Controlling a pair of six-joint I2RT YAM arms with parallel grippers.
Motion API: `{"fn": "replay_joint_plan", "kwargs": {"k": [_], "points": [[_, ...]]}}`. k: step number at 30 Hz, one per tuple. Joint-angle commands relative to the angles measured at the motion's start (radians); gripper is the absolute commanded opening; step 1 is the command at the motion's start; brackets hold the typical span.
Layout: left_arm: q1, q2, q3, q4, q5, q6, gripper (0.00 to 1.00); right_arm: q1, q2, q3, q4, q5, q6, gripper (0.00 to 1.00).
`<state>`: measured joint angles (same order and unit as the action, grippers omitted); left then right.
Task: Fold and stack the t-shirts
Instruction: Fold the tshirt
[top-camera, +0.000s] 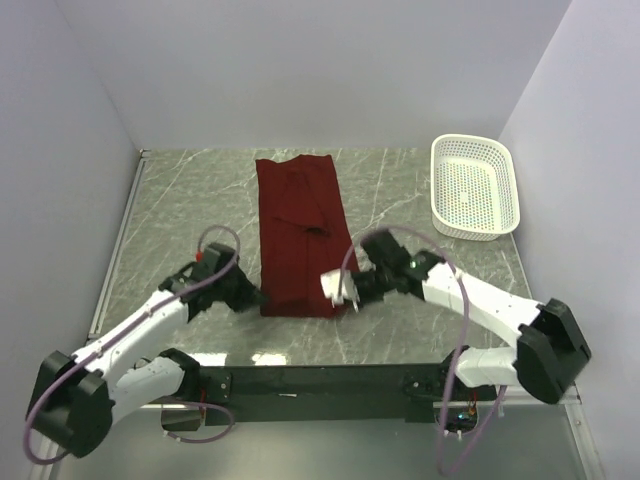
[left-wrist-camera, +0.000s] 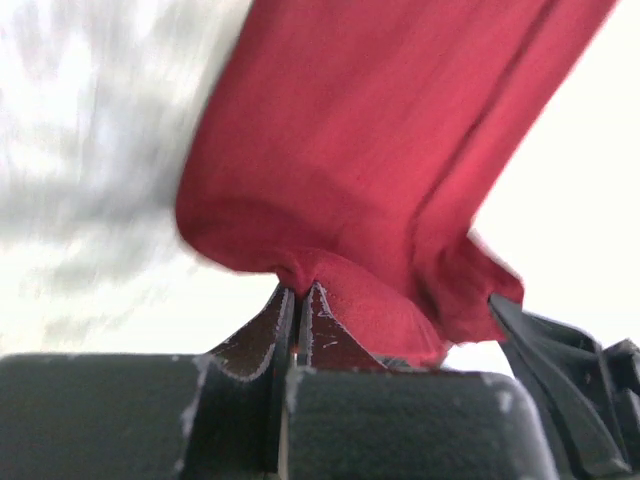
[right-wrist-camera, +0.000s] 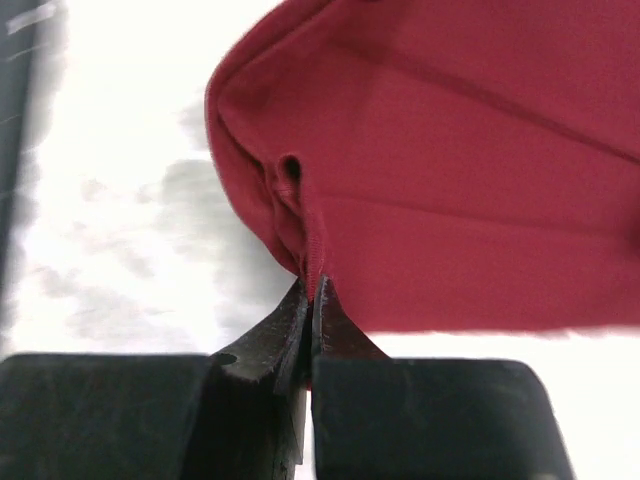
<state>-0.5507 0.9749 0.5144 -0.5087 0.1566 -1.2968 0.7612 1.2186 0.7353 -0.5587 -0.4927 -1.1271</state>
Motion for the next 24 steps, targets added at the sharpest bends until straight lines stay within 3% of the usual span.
{"fn": "replay_joint_plan", "kwargs": {"k": [1,5,12,16,24], "points": [[0.148,0.085,0.123,0.078,0.070,0.152,0.00,-0.106,0.090,0.194,0.002,-0.032,0.114,0.00],[0.267,0.280,0.277,0.148,0.100,0.247,0.00,-0.239,0.337,0.427,-0.001,-0.027,0.185,0.00],[0.374,0.671,0.635,0.216,0.216,0.312,0.00,-0.303,0.677,0.881,-0.046,-0.014,0.302,0.00],[0.402,0.801,0.748,0.199,0.230,0.329,0.00,-0.307,0.785,0.996,-0.060,0.005,0.335,0.00],[0.459,0.899,0.809,0.222,0.308,0.352,0.00,-0.313,0.897,1.107,-0.053,0.054,0.380,0.00]]}}
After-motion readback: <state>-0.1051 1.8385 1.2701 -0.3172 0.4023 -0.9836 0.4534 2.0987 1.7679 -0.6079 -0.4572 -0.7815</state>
